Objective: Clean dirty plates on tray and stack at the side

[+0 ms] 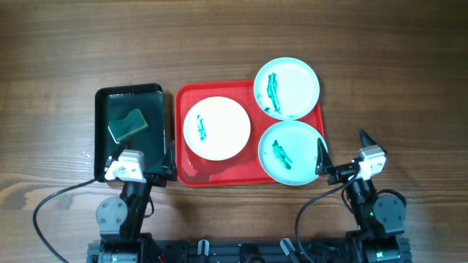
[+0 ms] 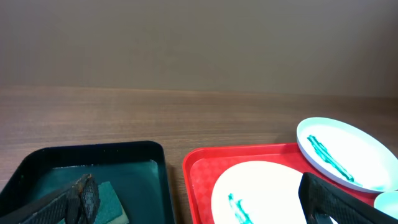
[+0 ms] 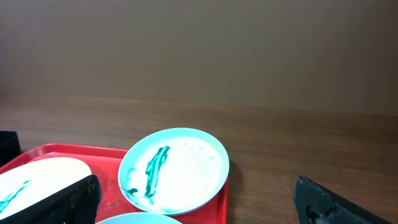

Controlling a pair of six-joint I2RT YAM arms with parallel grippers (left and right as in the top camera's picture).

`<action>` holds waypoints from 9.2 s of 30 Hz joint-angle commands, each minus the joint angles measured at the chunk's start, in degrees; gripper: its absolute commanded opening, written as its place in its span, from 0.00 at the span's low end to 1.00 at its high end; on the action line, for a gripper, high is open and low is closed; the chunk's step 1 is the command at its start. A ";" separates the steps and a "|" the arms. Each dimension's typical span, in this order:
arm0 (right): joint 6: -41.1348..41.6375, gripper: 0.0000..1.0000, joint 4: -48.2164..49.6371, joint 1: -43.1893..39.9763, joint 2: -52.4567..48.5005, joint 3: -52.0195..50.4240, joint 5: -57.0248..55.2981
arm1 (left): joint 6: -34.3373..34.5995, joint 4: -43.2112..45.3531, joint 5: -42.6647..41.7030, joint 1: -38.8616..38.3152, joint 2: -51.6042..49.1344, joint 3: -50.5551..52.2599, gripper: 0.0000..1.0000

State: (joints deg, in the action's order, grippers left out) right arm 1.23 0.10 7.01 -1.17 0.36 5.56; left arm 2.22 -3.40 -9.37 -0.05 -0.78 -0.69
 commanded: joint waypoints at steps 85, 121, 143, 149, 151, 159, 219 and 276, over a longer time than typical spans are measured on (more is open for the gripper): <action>19.98 0.99 -38.71 11.91 -74.38 63.01 12.17 | -36.79 -42.77 7.23 11.50 -109.66 -73.13 0.63; 19.71 1.00 -35.54 11.89 -74.38 63.01 12.39 | 14.03 -48.46 10.67 12.17 -107.51 -90.33 0.62; 17.77 1.00 -39.50 11.89 -74.38 62.95 12.28 | -33.66 -47.25 14.62 12.33 -108.00 -76.76 0.50; 17.16 1.00 -40.24 11.89 -74.38 62.93 12.20 | -36.52 -39.54 15.04 12.68 -108.02 -72.19 0.48; 17.16 1.00 -40.22 11.89 -74.38 62.95 12.17 | -36.52 -37.68 14.99 12.70 -108.13 -70.97 0.48; 17.20 1.00 -39.95 11.89 -74.38 62.95 12.17 | -35.26 -33.62 14.40 12.70 -108.17 -67.78 0.04; 28.76 0.04 -24.26 20.94 -111.99 67.56 11.17 | 10.49 -44.46 -2.05 -7.63 -93.85 -71.65 0.04; 28.33 0.04 -22.01 20.96 -111.99 67.56 13.73 | 25.62 -41.81 19.69 -18.93 -114.42 -73.20 0.04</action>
State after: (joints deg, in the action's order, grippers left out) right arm 29.78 -22.13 27.94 -112.55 67.26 17.56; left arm 22.02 -42.17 -3.81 -20.14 -113.30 -75.13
